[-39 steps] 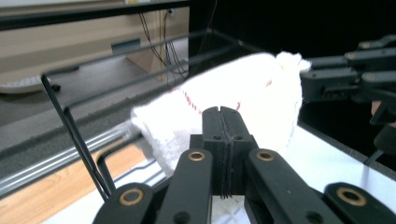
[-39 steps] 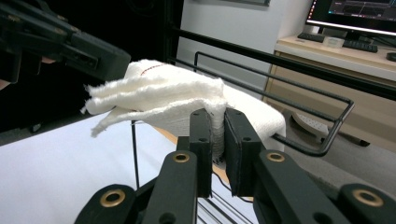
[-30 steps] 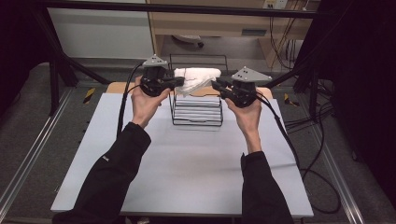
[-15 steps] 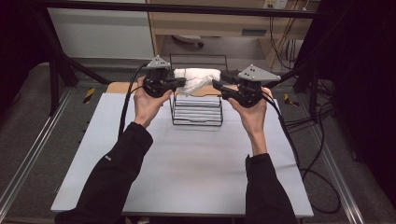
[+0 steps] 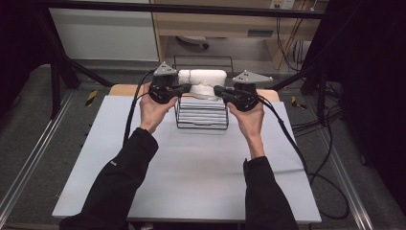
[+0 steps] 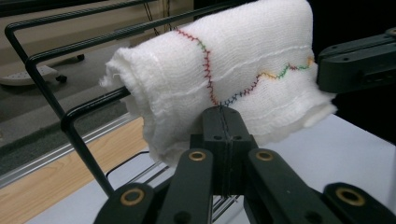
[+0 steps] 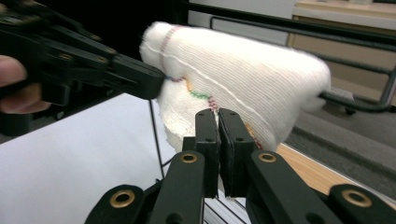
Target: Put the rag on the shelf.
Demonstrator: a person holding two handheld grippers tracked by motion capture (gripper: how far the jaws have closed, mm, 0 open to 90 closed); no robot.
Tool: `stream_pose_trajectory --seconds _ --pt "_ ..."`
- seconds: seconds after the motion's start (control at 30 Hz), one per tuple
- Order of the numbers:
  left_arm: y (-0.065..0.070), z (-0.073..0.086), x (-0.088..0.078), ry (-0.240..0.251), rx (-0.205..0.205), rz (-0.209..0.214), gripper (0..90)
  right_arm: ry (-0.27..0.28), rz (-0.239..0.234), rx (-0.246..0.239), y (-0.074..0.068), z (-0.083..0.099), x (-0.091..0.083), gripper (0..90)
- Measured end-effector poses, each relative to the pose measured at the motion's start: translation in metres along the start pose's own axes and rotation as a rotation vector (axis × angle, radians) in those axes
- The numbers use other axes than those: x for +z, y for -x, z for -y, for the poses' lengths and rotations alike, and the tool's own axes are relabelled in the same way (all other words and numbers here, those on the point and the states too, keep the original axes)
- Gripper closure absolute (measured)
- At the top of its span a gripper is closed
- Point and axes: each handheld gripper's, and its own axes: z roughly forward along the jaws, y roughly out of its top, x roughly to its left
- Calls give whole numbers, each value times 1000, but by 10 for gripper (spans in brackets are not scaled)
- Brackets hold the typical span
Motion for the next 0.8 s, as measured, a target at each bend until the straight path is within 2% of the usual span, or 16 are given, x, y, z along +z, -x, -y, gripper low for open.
stream_pose_trajectory --seconds 0.13,0.23,0.43,0.63,0.8 --pt "-1 1 2 4 -4 -3 900 -4 62 0 8 5 5 876" --pt "0 0 3 5 5 -5 900 11 71 2 10 8 7 874" --pt "1 2 -2 9 12 -1 866 32 53 -1 8 7 -1 833" --pt "1 10 -14 -11 15 14 748 48 15 16 6 6 -20 718" --pt "1 21 -24 -32 18 17 625 34 12 30 5 9 -31 597"
